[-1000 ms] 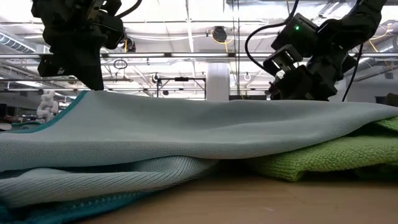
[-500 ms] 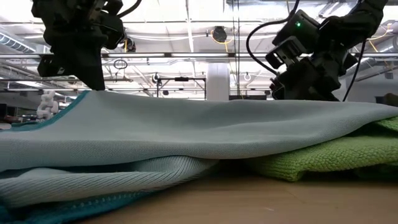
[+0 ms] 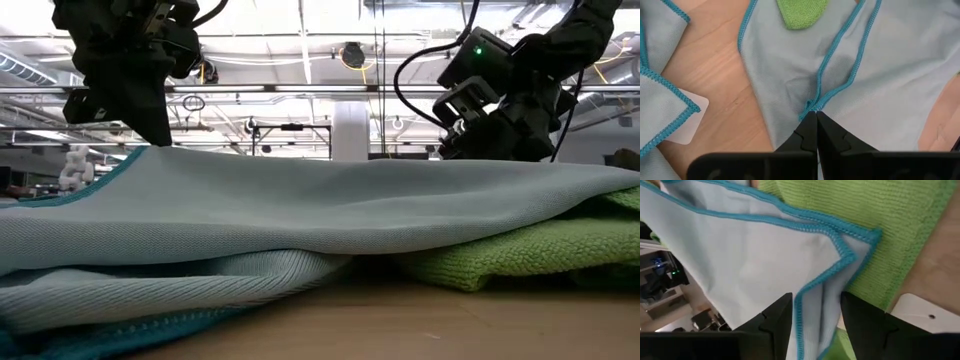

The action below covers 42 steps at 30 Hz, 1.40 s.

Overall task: Fold microfiber towels
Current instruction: Fold the right blue microfiber towel

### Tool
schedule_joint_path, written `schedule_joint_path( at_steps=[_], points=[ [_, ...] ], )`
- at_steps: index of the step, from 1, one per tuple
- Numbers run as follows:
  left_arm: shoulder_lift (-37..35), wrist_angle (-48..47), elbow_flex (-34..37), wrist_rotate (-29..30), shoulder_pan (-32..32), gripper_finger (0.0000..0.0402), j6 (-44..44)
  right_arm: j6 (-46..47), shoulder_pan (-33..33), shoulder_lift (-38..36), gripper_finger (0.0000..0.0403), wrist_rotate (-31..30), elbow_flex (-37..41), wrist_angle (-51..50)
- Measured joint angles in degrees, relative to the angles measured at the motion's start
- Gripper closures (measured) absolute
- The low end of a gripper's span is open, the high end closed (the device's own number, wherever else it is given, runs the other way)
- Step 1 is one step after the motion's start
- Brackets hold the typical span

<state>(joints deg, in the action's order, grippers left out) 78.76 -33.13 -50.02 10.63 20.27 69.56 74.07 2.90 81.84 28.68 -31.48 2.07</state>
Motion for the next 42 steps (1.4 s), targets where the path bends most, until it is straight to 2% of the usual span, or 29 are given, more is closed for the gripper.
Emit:
schedule_joint_path(
  at_steps=[10,17,22,32,35,39,42],
  points=[
    [0.0,0.2,0.0,1.4,0.0,0.0401,1.2,-0.5,0.0,0.0,0.0246,-0.2,0.0,0.3],
    [0.0,0.4,0.0,1.5,0.0,0.0401,1.4,-0.4,-0.1,0.5,0.0281,-0.1,0.0,1.6],
    [0.0,0.4,0.0,1.5,0.0,0.0401,1.4,-0.4,-0.1,3.3,0.0305,0.4,0.0,4.0],
    [0.0,0.4,0.0,1.5,0.0,0.0401,1.3,0.1,-0.4,7.0,0.0317,1.5,0.0,9.7],
    [0.0,0.4,0.0,1.5,0.0,0.0401,1.2,-0.3,-0.4,7.0,0.0339,1.3,0.0,9.7],
    [0.0,0.4,0.0,1.5,0.0,0.0401,0.5,-1.8,-0.4,7.0,0.039,1.3,0.0,9.7],
    [0.0,0.4,0.0,1.5,0.0,0.0401,-0.2,-2.3,-0.3,7.0,0.0395,1.2,0.0,9.8]
  ],
)
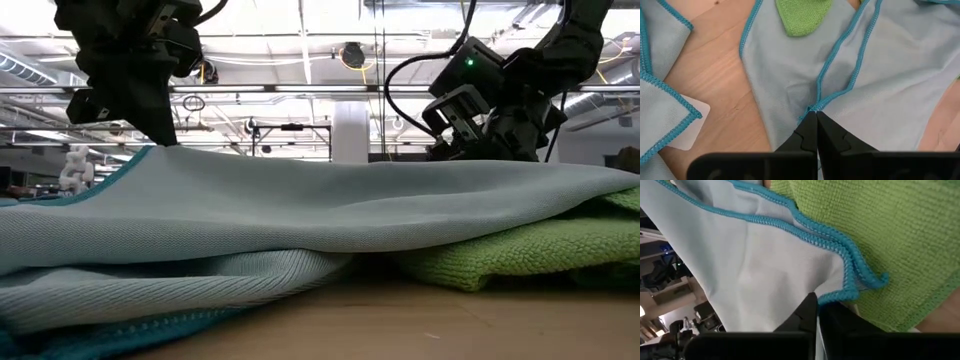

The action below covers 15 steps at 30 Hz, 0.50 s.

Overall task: Fold microfiber towels
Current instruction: Fold the right blue microfiber towel

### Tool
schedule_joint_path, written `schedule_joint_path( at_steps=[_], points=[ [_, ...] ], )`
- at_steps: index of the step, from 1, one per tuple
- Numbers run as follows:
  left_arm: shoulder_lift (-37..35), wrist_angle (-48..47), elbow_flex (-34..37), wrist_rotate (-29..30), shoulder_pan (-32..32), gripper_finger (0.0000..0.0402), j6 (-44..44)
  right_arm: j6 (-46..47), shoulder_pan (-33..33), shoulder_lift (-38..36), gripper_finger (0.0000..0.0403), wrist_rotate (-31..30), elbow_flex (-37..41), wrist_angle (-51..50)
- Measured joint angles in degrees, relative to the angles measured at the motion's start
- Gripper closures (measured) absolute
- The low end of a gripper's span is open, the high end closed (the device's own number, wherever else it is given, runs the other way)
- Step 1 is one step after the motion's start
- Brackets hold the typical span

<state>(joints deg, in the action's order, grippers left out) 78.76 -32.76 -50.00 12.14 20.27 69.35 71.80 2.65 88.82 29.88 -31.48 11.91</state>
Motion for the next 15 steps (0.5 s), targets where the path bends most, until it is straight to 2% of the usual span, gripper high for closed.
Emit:
schedule_joint_path(
  at_steps=[10,15],
  points=[
    [0.0,0.0,0.0,-0.2,0.5,0.0401,0.7,-3.7,1.6,-7.5,0.0401,-2.8,0.0,-0.9],
    [0.0,0.0,0.0,-1.5,1.5,0.0401,1.9,-5.9,2.3,-12.1,0.0401,-2.8,0.0,-8.3]
  ],
)
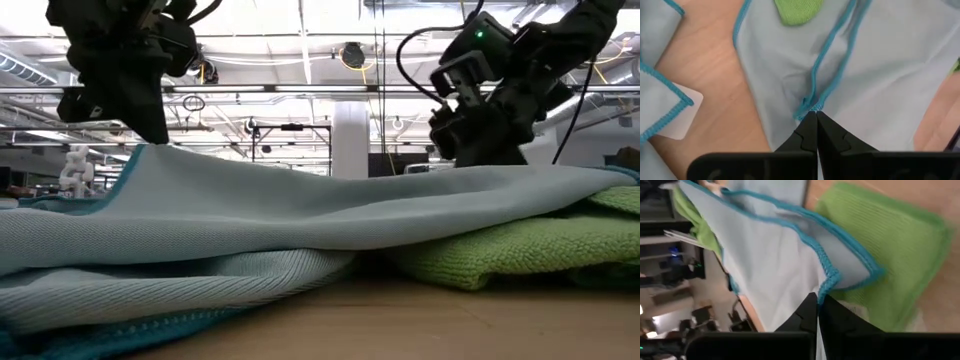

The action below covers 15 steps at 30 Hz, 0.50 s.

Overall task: Fold microfiber towels
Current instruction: Fold the right blue microfiber towel

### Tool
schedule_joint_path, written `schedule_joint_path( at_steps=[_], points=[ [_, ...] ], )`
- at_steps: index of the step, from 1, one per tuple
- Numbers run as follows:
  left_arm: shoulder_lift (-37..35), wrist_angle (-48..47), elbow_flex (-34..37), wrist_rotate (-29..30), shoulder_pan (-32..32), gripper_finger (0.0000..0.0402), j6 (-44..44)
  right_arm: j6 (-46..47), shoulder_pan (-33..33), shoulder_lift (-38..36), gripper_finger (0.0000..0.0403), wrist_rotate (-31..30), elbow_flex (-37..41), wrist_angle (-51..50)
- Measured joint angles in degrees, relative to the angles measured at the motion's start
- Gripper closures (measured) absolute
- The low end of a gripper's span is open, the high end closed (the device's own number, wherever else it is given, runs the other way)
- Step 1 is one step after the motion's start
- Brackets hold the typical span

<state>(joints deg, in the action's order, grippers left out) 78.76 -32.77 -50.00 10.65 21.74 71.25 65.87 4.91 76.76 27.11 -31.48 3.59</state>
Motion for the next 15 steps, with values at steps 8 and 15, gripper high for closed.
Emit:
schedule_joint_path(
  at_steps=[8,15],
  points=[
    [0.0,-0.1,0.0,0.2,0.5,0.0401,-0.7,-5.9,0.0,-3.2,0.0401,-1.3,0.0,-12.8],
    [0.0,-0.1,0.0,2.7,-1.5,0.0401,-2.4,-7.4,0.0,-3.2,0.0401,-4.4,0.0,-15.8]
  ],
)
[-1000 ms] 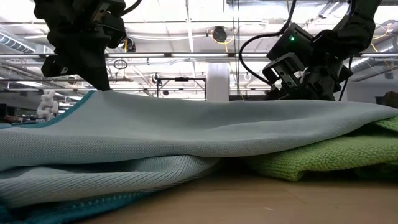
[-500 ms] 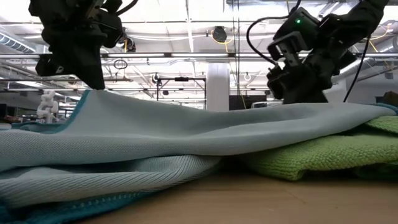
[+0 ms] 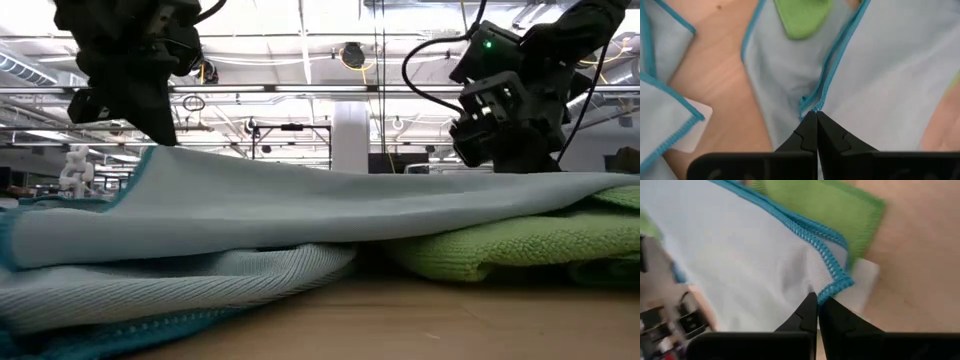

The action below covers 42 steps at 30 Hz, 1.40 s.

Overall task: Fold microfiber towels
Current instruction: Fold the right blue microfiber towel

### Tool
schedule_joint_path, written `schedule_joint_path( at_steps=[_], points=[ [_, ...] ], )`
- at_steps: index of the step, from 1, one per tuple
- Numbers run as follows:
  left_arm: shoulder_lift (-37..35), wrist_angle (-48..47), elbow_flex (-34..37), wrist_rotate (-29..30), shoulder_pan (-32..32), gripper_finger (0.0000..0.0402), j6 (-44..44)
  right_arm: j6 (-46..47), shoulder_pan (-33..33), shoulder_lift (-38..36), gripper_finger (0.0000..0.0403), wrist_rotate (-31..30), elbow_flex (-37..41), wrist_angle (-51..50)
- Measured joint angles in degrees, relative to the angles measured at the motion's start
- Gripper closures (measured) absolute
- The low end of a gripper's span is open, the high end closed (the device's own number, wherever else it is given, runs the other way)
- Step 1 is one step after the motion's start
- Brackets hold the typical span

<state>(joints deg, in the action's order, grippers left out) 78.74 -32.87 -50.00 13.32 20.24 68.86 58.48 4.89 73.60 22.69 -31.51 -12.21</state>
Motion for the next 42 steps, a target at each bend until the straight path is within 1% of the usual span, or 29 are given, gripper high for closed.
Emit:
schedule_joint_path(
  at_steps=[5,12,15,17,20,23,27,30,32,35,38,42],
  points=[
    [0.0,0.0,0.0,1.3,-1.7,0.0401,-1.1,-0.9,0.0,0.0,0.0398,-1.6,0.0,-3.2],
    [0.0,-0.2,0.0,2.0,-2.9,0.04,-4.6,-1.6,0.0,0.0,0.0397,-1.9,0.0,-2.9],
    [0.0,-1.1,0.0,2.1,-3.0,0.0394,-4.5,-1.8,0.0,0.0,0.0397,-2.1,0.0,-2.9],
    [0.0,-2.3,0.0,2.0,-2.9,0.0388,-3.8,-1.7,0.0,-0.1,0.0393,-3.5,0.0,-2.6],
    [0.0,-4.8,0.0,1.9,-2.5,0.0377,-0.2,-0.8,0.0,-1.5,0.0366,-6.2,0.0,-2.5],
    [0.0,-6.0,0.0,1.8,-2.5,0.0353,2.2,-0.5,0.2,-3.6,0.0317,-9.3,0.0,-3.6],
    [0.0,-6.9,0.0,1.8,-2.5,0.0303,4.9,0.3,1.2,-7.8,0.0246,-12.3,0.0,-6.0],
    [0.0,-6.8,0.0,1.7,-2.5,0.0265,7.3,0.4,1.8,-11.8,0.0211,-12.1,0.0,-6.6],
    [0.0,-6.2,0.0,1.8,-2.5,0.0246,8.5,0.4,1.9,-14.1,0.0199,-12.1,0.0,-6.5],
    [0.0,-5.5,0.0,2.9,-2.5,0.0229,9.8,0.4,1.9,-16.2,0.0194,-12.2,0.0,-6.6],
    [0.6,-4.6,0.0,5.6,-2.5,0.0225,9.6,0.4,1.7,-16.3,0.0193,-13.6,0.0,-8.1],
    [1.4,-4.2,0.1,6.3,-2.8,0.023,9.3,2.5,1.0,-15.5,0.0193,-13.5,0.0,-10.4]
  ],
)
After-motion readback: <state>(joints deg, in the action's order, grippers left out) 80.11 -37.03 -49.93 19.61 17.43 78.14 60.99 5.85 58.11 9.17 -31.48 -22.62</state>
